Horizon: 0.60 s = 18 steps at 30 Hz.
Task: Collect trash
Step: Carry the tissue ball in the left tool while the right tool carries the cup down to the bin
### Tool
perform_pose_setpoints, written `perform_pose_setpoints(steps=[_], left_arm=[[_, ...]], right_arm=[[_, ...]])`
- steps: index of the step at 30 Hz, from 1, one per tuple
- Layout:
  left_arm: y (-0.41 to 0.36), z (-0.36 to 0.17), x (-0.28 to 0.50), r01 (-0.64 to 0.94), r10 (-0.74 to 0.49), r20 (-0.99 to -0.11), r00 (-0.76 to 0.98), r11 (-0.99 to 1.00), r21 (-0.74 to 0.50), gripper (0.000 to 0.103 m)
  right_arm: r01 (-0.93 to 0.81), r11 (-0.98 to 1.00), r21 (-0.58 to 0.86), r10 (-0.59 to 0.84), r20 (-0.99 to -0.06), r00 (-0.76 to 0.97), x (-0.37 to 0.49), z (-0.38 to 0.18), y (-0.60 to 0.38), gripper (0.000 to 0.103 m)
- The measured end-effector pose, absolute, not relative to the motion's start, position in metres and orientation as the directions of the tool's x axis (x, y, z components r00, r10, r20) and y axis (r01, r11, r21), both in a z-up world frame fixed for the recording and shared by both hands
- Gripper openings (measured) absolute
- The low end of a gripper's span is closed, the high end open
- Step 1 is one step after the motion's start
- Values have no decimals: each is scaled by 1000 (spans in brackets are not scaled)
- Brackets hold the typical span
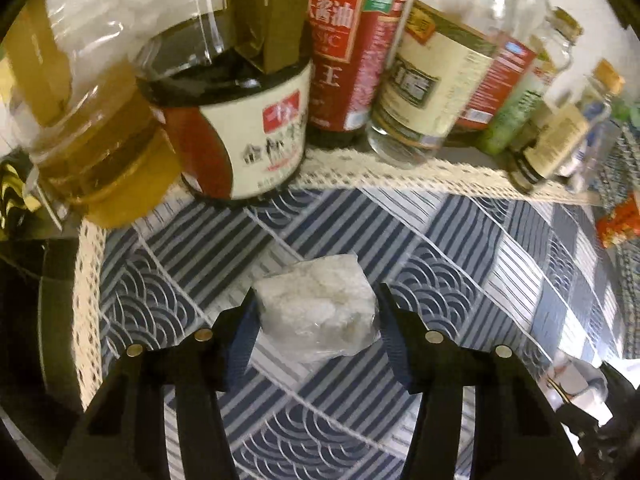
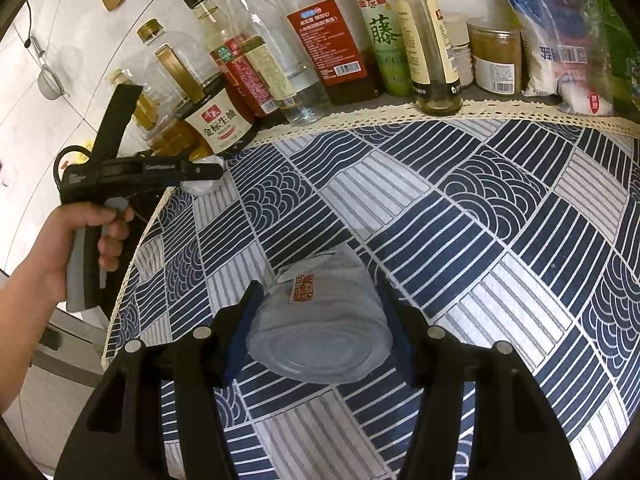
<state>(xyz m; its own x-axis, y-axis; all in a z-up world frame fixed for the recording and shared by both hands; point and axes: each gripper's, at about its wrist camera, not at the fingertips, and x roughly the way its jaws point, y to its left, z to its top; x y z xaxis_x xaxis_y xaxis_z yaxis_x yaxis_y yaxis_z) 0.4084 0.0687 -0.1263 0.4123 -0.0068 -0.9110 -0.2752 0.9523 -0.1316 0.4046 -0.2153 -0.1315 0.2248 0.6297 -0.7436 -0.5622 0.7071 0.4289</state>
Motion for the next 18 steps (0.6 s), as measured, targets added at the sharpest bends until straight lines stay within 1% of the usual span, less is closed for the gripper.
perform_pose_setpoints(steps=[11, 18], left_arm=[[52, -109, 343, -216, -93, -886, 455, 953, -211, 53], [37, -86, 288, -141, -157, -848, 507, 955, -261, 53]], right_arm=[[-569, 733, 372, 591, -763, 262, 370, -115, -206, 58], [-562, 760, 326, 565, -759, 324, 332, -99, -198, 58]])
